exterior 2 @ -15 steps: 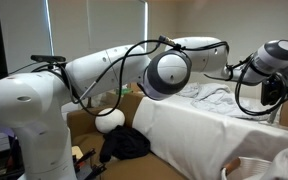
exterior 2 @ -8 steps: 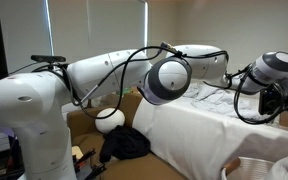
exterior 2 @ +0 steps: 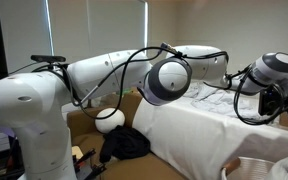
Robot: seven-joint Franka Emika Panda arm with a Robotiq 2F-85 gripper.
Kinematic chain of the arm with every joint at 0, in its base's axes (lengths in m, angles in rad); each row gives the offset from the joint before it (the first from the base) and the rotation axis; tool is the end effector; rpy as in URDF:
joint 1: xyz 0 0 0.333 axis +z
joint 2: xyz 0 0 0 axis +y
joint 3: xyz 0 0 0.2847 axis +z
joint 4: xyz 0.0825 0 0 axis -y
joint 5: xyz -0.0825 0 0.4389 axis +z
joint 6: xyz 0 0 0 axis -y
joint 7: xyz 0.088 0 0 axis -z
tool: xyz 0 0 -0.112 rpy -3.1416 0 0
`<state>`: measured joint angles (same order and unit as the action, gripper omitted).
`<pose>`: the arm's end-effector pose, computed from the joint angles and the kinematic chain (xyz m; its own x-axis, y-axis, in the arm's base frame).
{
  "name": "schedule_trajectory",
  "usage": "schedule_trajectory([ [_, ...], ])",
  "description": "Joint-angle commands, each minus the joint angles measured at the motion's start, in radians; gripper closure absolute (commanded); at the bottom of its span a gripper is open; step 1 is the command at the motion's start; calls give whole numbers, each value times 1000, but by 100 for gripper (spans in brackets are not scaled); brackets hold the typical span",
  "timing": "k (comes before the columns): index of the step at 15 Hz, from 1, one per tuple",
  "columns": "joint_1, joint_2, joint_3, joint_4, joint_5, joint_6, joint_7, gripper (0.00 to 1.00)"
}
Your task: Put the white jersey in the laundry basket
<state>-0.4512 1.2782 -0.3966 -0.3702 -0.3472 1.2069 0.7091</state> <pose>0.6158 -0.4741 0.2929 0.2261 -0.9545 0.1945 -0.7065 -0.0233 0.7074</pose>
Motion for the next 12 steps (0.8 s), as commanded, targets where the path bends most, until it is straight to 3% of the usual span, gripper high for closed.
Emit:
schedule_trajectory([
  [1,3,-6,-2,-11,1,4,1,86],
  [3,3,-6,-2,-11,1,4,1,86],
  [4,3,-6,-2,-11,1,4,1,61],
  [5,3,-6,-2,-11,1,2,3,60],
  [7,4,-4,-3,-11,0,1,7,49],
  [12,7,-3,-5,-12,-3,-2,-1,16],
])
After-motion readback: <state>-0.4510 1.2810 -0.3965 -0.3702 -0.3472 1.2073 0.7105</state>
